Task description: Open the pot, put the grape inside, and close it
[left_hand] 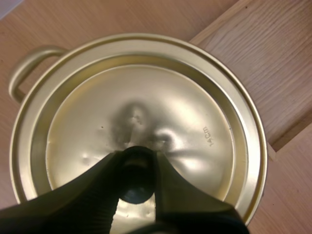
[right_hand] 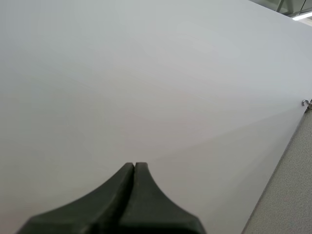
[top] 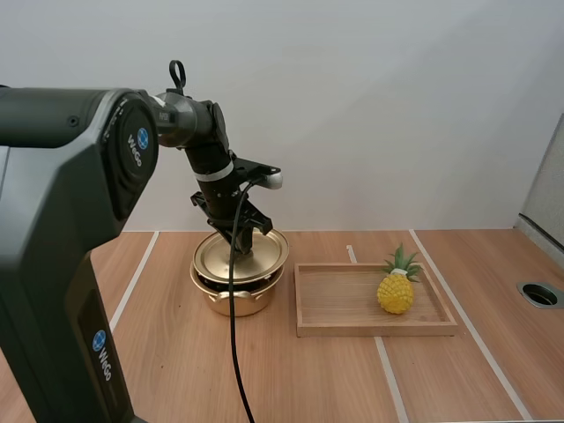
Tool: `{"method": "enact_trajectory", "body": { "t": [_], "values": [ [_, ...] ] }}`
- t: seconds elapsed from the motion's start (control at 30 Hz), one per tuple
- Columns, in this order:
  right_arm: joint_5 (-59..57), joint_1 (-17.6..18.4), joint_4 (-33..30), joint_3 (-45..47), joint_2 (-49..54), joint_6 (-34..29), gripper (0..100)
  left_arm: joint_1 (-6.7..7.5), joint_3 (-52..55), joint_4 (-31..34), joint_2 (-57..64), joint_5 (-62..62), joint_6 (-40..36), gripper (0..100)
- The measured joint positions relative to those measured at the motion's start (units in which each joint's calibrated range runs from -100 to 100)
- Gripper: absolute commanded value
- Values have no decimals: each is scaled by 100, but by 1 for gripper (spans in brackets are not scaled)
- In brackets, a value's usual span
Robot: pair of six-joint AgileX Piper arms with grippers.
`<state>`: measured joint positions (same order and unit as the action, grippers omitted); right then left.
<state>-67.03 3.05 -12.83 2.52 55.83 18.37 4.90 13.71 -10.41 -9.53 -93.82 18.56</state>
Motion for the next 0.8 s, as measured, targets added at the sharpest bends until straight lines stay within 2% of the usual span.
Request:
{"method": "enact_trajectory", "body": {
  "t": [0.53, 0.8],
  "values": [
    [0, 0, 0, 0, 0, 0, 0, 0, 133, 82, -181, 208, 0, 0],
    [0, 0, 0, 0, 0, 0, 0, 25, 133, 384, -191, 116, -131, 0]
  ]
}}
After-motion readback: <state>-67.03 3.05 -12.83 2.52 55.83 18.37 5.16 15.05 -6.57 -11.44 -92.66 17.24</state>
